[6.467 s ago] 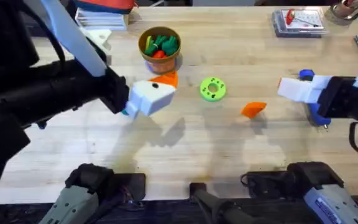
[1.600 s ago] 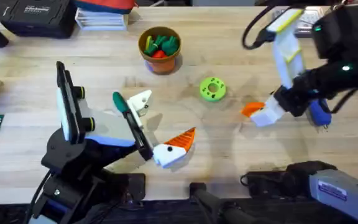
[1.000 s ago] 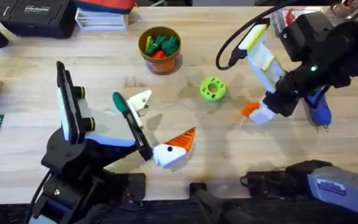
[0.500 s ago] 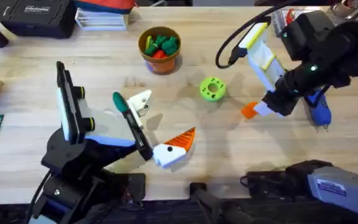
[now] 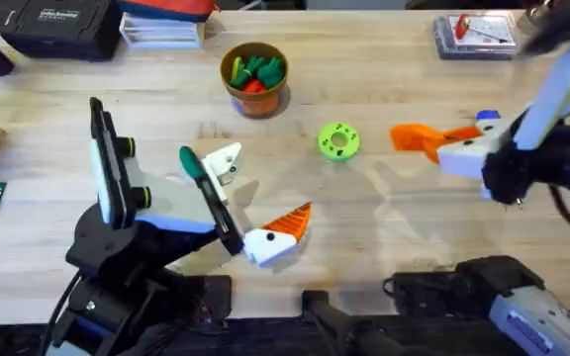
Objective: Pick up the gripper from the table and insert it into the empty holder that is missing its gripper. Then pick up a screw, insert it into the mounting hole, and use the screwdriver to tighten it. Finally, clean up the table by picking up the vegetable and placing it into the bucket.
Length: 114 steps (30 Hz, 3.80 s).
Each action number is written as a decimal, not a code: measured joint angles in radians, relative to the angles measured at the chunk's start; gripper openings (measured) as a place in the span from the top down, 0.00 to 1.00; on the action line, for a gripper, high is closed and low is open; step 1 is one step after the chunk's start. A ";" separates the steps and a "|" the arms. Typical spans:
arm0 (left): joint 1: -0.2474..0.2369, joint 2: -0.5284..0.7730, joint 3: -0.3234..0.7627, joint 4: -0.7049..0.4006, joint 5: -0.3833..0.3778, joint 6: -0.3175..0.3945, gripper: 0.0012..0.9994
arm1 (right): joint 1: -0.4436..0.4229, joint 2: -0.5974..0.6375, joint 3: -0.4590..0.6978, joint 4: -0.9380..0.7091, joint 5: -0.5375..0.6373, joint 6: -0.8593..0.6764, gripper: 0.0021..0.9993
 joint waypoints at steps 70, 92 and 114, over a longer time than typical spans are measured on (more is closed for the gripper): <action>0.024 0.000 0.000 0.000 -0.155 -0.039 0.01 | 0.378 0.892 -0.168 1.493 -0.942 1.618 1.00; 0.018 0.000 0.000 0.002 -0.060 -0.042 0.01 | 0.360 0.921 -0.147 1.482 -0.957 1.626 1.00; 0.032 0.002 0.000 -0.001 -0.144 -0.084 0.01 | 0.486 0.917 -0.134 1.501 -0.746 1.637 0.87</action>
